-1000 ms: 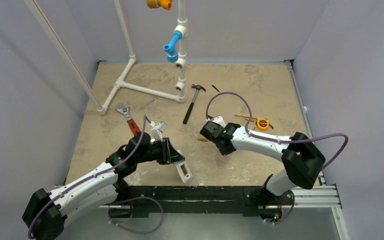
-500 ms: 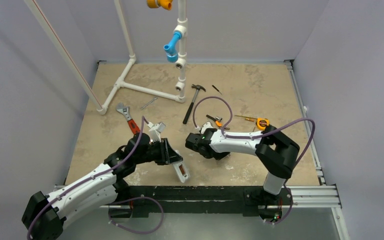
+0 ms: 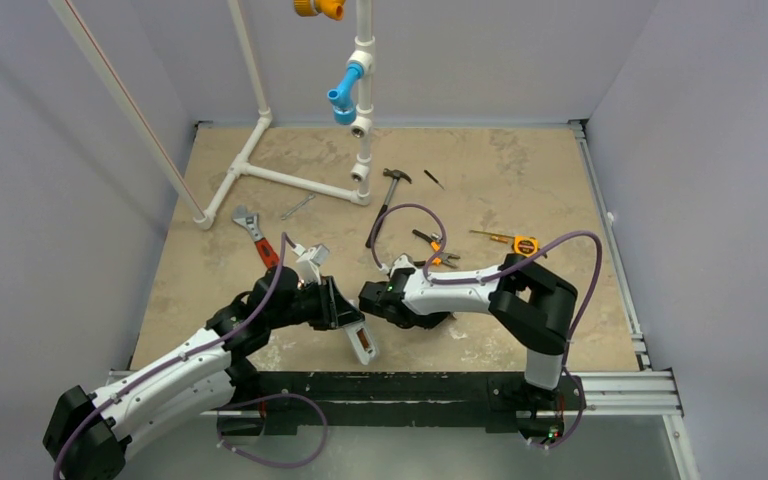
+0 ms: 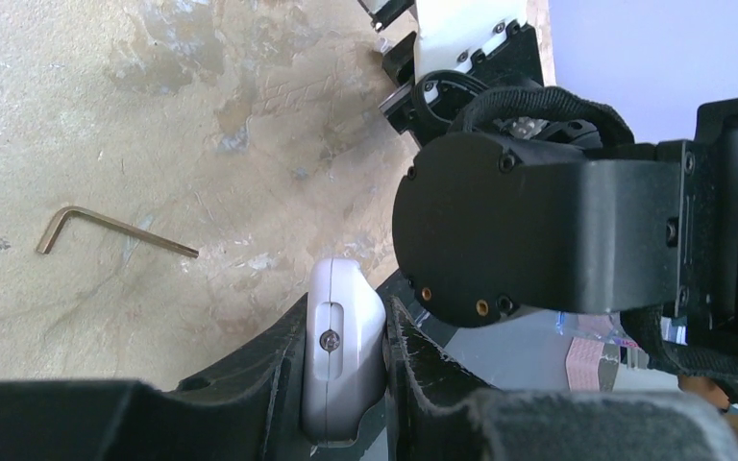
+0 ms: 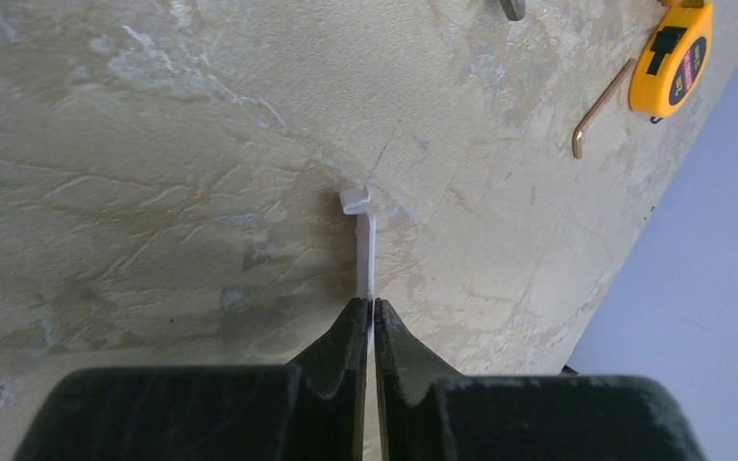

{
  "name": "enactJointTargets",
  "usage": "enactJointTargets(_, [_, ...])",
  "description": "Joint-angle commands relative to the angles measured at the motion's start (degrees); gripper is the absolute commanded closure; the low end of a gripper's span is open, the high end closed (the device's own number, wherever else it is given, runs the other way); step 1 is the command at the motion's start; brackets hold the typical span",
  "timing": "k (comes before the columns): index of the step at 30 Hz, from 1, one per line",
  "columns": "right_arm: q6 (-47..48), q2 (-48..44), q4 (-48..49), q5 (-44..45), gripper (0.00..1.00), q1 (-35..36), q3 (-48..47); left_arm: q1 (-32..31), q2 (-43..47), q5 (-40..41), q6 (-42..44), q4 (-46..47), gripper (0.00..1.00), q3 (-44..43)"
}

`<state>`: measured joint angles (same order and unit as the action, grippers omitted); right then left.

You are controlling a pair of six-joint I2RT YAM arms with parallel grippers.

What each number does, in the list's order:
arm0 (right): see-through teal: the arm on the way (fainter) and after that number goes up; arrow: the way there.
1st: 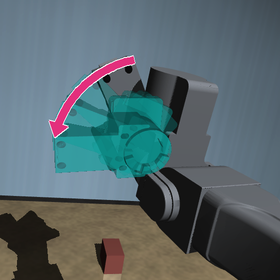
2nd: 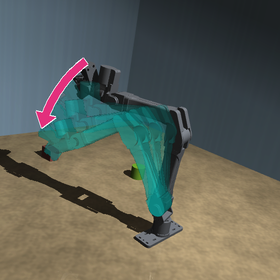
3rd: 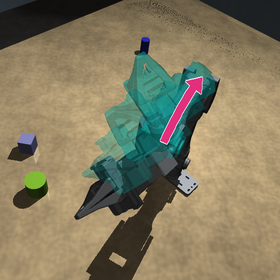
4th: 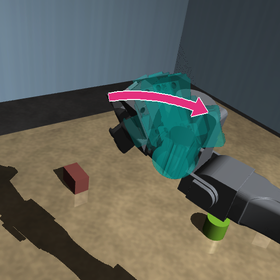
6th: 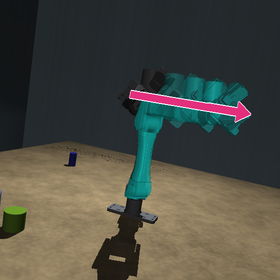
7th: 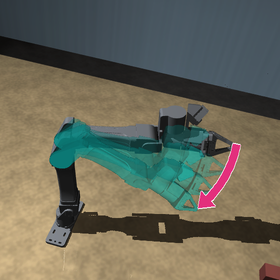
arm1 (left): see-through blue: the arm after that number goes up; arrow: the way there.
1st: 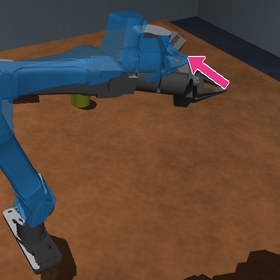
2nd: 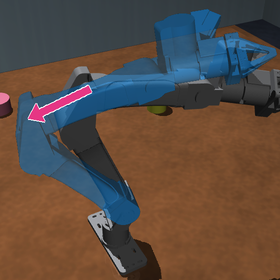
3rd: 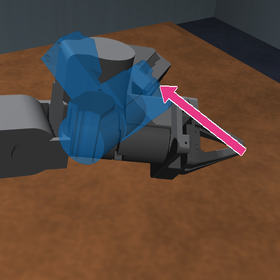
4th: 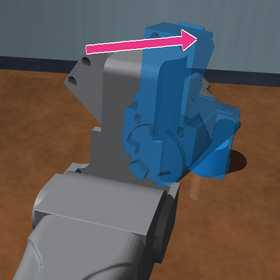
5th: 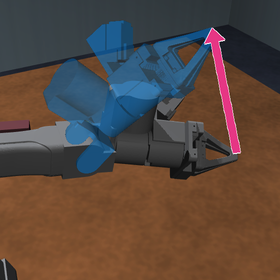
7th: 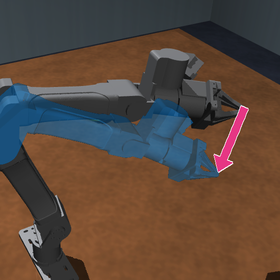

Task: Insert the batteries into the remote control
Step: Place the battery cover at the center of the board, then pick up the battery from the center of the board.

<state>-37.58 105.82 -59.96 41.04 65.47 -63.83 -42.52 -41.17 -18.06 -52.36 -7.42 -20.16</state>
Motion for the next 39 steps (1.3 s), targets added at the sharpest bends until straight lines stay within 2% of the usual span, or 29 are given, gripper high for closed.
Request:
enactJointTargets(1, [-1.36, -0.44, 1.7, -0.91, 0.93, 0.94, -1.72, -0.21, 0.76, 0.27, 0.38, 1.26, 1.0, -0.95])
enactJointTargets(8, [-0.78, -2.69, 4.74, -3.1, 0.73, 1.24, -0.66, -0.19, 0.65, 0.38, 0.37, 1.13, 1.0, -0.9])
enactJointTargets(14, [2.26, -11.1, 11.88, -8.07, 0.63, 0.74, 1.7, -0.19, 1.35, 0.63, 0.25, 0.66, 1.0, -0.61])
enactJointTargets(19, [8.32, -19.37, 23.11, -18.5, 0.62, -5.96, 5.36, -0.19, 3.05, 1.5, 0.32, -0.88, 1.0, -0.45])
enactJointTargets(23, [20.09, -22.53, 33.07, -28.21, 0.59, -11.88, 7.96, -0.19, 4.15, 2.06, 0.33, -1.34, 1.0, -0.43])
enactJointTargets(29, [36.35, -16.11, 36.85, -43.44, 0.61, -17.21, 5.32, -0.2, 3.97, 1.35, 0.54, -1.28, 1.0, -0.71])
enactJointTargets(33, [42.89, -12.8, 38.48, -44.87, 0.62, -17.89, 4.15, -0.15, 4.48, 0.29, 0.93, -1.24, 1.0, -0.74])
enactJointTargets(39, [44.83, -10.14, 40.92, -44.9, 0.62, -19.35, 3.05, -0.22, 4.72, -0.03, 1.41, -1.84, 1.0, -1.05])
